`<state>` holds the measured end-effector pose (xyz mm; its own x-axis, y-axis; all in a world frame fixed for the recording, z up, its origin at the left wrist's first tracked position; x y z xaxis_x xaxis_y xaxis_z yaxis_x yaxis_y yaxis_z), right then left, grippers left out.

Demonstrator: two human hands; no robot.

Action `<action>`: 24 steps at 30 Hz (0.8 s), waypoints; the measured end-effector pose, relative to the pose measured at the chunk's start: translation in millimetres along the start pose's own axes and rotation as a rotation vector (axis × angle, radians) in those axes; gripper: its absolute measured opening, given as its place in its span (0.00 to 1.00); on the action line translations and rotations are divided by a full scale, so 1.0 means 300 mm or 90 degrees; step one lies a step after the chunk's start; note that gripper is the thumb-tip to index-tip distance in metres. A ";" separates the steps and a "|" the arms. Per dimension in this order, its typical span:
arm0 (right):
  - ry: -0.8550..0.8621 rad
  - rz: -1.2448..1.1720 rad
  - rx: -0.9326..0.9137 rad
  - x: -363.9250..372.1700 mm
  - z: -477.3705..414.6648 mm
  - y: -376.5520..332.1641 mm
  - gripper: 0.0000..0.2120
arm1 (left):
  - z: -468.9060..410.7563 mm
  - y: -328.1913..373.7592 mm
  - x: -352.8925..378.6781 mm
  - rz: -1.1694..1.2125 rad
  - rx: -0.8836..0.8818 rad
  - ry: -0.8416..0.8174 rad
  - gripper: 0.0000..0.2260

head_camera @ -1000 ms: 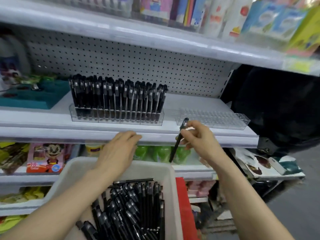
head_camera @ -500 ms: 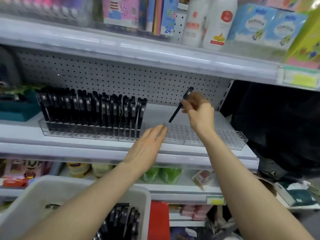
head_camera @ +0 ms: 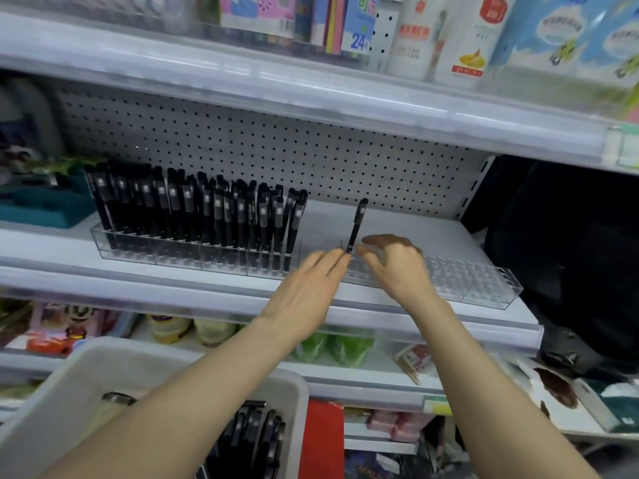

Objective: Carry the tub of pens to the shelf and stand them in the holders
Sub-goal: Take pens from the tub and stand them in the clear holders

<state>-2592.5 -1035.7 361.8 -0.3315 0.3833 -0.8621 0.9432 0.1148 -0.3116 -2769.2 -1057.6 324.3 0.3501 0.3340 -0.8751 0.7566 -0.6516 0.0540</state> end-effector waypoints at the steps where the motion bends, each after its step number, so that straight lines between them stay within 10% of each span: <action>1: -0.009 0.019 -0.007 0.006 0.010 0.005 0.16 | 0.001 0.001 -0.001 -0.001 -0.001 0.001 0.38; 15: -0.006 0.006 -0.025 0.031 0.048 -0.102 0.23 | 0.098 -0.054 -0.056 0.012 -0.009 0.037 0.35; 24: 0.107 -0.107 0.000 0.146 0.410 -0.357 0.09 | 0.441 -0.228 -0.095 0.091 -0.040 0.061 0.15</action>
<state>-2710.7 -1144.0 308.2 -0.4751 0.5059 -0.7199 0.8754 0.1890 -0.4449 -2904.1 -1112.6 281.8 0.5057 0.3063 -0.8065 0.7269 -0.6548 0.2071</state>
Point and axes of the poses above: each hand's wrist, its own z-axis away from the middle knuckle, its own x-axis out of the palm, y = z × x, the point moved 1 cm from there along -z, towards the middle knuckle
